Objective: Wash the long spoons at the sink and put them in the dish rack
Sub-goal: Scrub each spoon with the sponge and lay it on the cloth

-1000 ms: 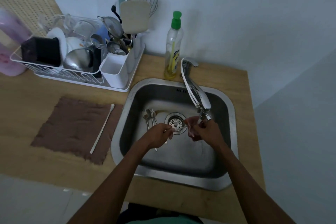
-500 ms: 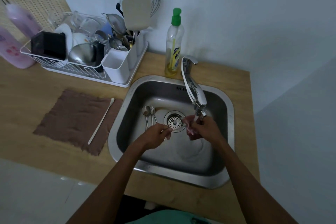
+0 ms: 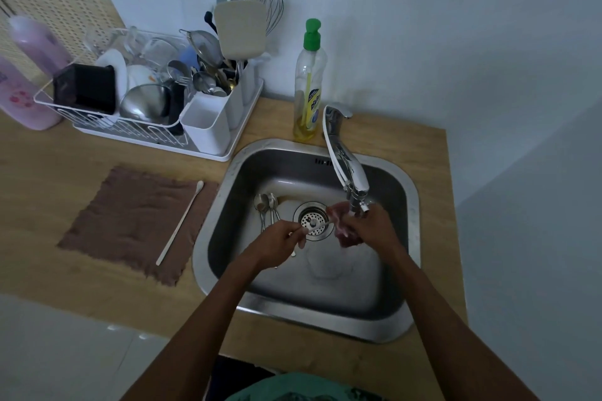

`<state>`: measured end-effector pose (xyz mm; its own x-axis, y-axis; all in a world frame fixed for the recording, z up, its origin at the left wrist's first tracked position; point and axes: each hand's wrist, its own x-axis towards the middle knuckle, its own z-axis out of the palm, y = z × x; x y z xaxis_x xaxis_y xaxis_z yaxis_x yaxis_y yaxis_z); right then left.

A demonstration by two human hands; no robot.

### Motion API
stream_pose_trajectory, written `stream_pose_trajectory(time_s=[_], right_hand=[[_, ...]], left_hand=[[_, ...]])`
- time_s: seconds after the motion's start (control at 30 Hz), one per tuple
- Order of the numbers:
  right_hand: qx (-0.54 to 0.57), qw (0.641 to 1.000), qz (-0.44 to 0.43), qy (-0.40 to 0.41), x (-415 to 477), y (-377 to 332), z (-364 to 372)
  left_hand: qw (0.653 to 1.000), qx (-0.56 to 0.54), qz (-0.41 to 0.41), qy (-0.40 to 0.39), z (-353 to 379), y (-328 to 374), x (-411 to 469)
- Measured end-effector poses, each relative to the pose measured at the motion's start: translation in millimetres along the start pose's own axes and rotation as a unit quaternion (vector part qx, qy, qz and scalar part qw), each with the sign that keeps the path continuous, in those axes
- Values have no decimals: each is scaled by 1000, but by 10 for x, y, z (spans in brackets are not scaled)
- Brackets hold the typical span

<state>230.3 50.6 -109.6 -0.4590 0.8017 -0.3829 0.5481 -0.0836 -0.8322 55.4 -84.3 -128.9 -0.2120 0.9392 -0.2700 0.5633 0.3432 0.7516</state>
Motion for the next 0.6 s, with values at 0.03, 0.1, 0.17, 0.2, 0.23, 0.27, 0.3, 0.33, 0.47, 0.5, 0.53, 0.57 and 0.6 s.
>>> stream_pose_trajectory(time_s=[0.03,0.1,0.17,0.2,0.23,0.27,0.3,0.33,0.47,0.5,0.53,0.57,0.6], right_hand=[[21,999,-17,44,-34,-29,46],[60,990,-44,124,-80,-3,162],[54,988,-43,138,-97,41,214],[35,993,-26,113,-69,71,191],[23,997,-9,68,-39,96,154],[14,1000,9,9,-28,100,101],[4,999,23,-39,-11,100,63],[-16,998,33,-48,0,90,45],[-9,996,-1,86,-43,21,120],[9,994,-9,105,-87,3,165],[30,993,-8,110,-105,10,185],[42,993,1,107,-84,40,212],[52,995,19,88,-58,89,213]], left_hand=[[1000,0,1,8,33,32,6],[1000,3,2,26,94,90,1],[1000,-1,-3,28,84,91,-36],[1000,-4,-9,18,39,64,-58],[1000,-7,-16,2,-12,16,-78],[1000,-6,-15,-13,-65,-20,-94],[1000,-2,-12,-26,-102,-43,-99],[999,-1,-10,-33,-115,-42,-97],[1000,-9,-19,-1,3,61,-44],[1000,-8,-25,9,38,62,-39],[999,-7,-29,13,58,60,-44],[999,-6,-33,12,71,47,-52],[999,-3,-35,6,72,31,-66]])
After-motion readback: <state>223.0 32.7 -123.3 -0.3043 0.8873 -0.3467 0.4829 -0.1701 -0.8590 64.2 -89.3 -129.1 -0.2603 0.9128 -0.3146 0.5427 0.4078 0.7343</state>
